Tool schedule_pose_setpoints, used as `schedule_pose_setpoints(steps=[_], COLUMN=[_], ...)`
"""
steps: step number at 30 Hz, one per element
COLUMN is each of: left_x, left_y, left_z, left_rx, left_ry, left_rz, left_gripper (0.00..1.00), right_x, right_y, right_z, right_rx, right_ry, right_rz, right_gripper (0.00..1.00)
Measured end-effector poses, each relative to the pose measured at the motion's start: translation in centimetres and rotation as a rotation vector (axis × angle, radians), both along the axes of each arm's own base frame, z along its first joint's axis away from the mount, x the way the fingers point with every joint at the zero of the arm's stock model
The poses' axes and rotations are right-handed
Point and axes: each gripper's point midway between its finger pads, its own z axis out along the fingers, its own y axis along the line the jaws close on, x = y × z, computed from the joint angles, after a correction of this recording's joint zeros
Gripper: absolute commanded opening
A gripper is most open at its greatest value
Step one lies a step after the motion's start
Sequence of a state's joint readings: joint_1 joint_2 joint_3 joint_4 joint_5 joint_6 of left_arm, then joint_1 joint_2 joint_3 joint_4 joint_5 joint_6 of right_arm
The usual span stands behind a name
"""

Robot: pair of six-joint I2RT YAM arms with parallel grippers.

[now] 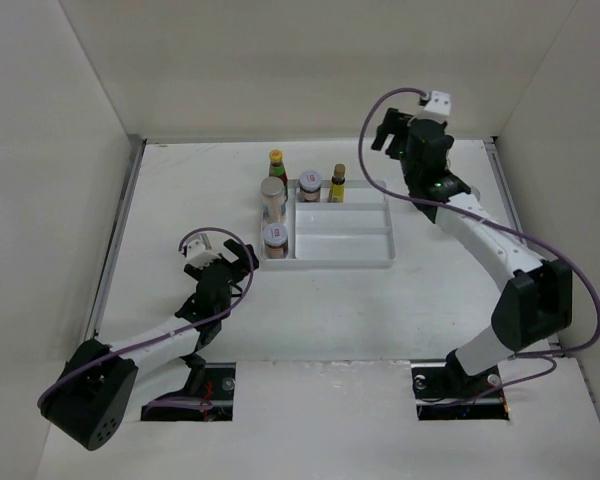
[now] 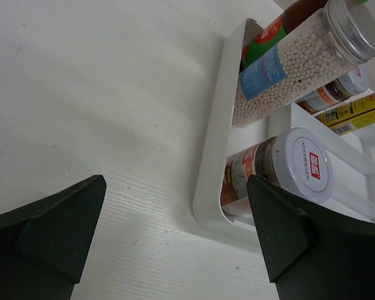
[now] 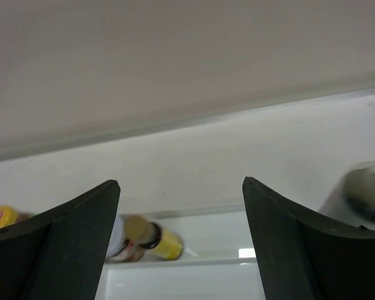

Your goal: Organize the condiment bottles

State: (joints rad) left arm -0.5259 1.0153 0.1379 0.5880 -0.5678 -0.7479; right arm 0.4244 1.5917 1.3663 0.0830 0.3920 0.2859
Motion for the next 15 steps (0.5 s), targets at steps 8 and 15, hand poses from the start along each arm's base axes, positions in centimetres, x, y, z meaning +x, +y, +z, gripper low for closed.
schedule_pose_setpoints(steps=[8,15], left_x=[0.0,0.0], left_y=[0.0,0.0], left_z=[0.0,-0.2], left_rx=[0.0,0.003], left_ry=[0.0,0.006], left_rz=[0.0,0.001], left_gripper=[1.0,1.0], right_x=[0.3,2.1], right_y=[-12.4,-16.2], right_z=[1.0,-3.7], right_rx=[-0.105,-0.195], right_ry=[-0.006,0.118], right_rz=[-0.302,-0.374], right_gripper=[0.98,0.98])
